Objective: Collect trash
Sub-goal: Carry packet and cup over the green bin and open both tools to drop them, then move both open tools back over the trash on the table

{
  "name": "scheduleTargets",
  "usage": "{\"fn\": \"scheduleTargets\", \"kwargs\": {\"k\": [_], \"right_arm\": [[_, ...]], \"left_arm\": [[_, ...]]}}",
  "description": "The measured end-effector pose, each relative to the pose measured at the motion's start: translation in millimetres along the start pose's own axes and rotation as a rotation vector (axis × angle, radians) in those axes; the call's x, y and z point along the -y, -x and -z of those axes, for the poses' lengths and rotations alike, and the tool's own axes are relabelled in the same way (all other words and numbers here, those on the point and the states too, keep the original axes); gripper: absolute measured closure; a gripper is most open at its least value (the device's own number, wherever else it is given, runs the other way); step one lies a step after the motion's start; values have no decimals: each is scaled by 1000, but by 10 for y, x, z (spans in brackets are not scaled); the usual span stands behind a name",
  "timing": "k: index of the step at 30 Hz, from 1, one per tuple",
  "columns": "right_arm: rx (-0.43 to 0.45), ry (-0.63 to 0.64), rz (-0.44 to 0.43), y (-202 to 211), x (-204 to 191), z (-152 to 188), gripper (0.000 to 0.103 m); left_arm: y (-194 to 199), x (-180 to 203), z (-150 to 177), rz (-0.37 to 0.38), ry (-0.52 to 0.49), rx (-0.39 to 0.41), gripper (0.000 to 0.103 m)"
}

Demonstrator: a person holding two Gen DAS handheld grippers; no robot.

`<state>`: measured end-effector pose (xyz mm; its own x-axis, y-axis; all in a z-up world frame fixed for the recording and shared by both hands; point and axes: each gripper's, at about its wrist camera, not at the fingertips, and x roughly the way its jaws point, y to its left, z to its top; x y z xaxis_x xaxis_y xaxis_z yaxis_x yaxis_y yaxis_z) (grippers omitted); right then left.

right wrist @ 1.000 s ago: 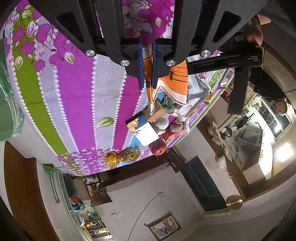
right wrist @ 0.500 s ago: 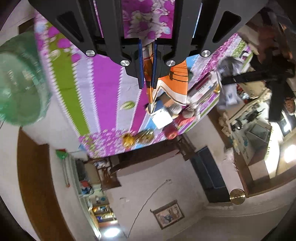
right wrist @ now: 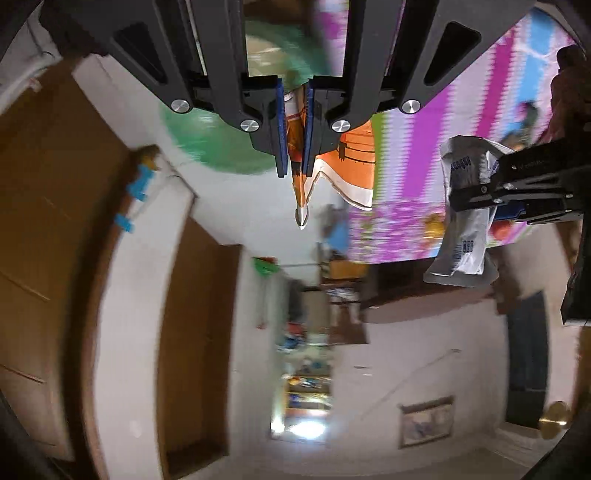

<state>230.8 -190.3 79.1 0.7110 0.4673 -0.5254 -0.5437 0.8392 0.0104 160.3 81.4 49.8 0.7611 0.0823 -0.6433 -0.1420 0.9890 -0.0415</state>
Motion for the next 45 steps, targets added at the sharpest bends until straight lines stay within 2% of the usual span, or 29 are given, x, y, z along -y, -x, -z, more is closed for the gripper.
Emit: {"fn": "scheduleTargets", "kwargs": {"k": [4, 7, 11, 14, 17, 25, 28, 29, 30, 31, 32, 38, 41, 45], "right_arm": [[-83, -69, 46, -200, 549, -125, 94], [-147, -109, 53, -346, 856, -166, 94], [-236, -187, 57, -557, 1323, -166, 94], [-279, -221, 70, -670, 1524, -84, 94], [-329, -254, 73, -798, 1692, 25, 94], [-387, -308, 82, -1118, 1755, 202, 94], [-390, -323, 88, -1192, 1703, 220, 93], [-390, -328, 81, -1210, 1664, 242, 89], [-394, -337, 64, -1241, 1648, 255, 84], [-401, -347, 59, -1252, 1634, 275, 71], [-394, -350, 62, -1271, 1625, 287, 68], [-391, -326, 72, -1339, 1523, 311, 67], [-388, -304, 79, -1339, 1476, 342, 67], [-374, -284, 75, -1309, 1421, 404, 67]], "left_arm": [[-424, 325, -237, 55, -115, -54, 65], [-718, 583, -376, 144, -197, -115, 65], [-976, 842, -454, 176, -279, -147, 64], [-1177, 931, -444, 211, -317, -189, 64], [-1284, 1022, -372, 204, -350, -219, 64], [-1566, 1048, -328, 186, -348, -260, 64], [-1616, 1087, -355, 140, -328, -244, 53], [-1631, 1090, -352, 122, -322, -241, 42], [-1630, 1079, -353, 119, -319, -236, 39], [-1620, 1084, -355, 120, -317, -233, 39], [-1605, 1068, -352, 123, -310, -230, 39], [-1542, 1100, -339, 124, -304, -215, 39], [-1492, 1067, -264, 95, -313, -197, 39], [-1367, 907, -168, 66, -263, -174, 38]]}}
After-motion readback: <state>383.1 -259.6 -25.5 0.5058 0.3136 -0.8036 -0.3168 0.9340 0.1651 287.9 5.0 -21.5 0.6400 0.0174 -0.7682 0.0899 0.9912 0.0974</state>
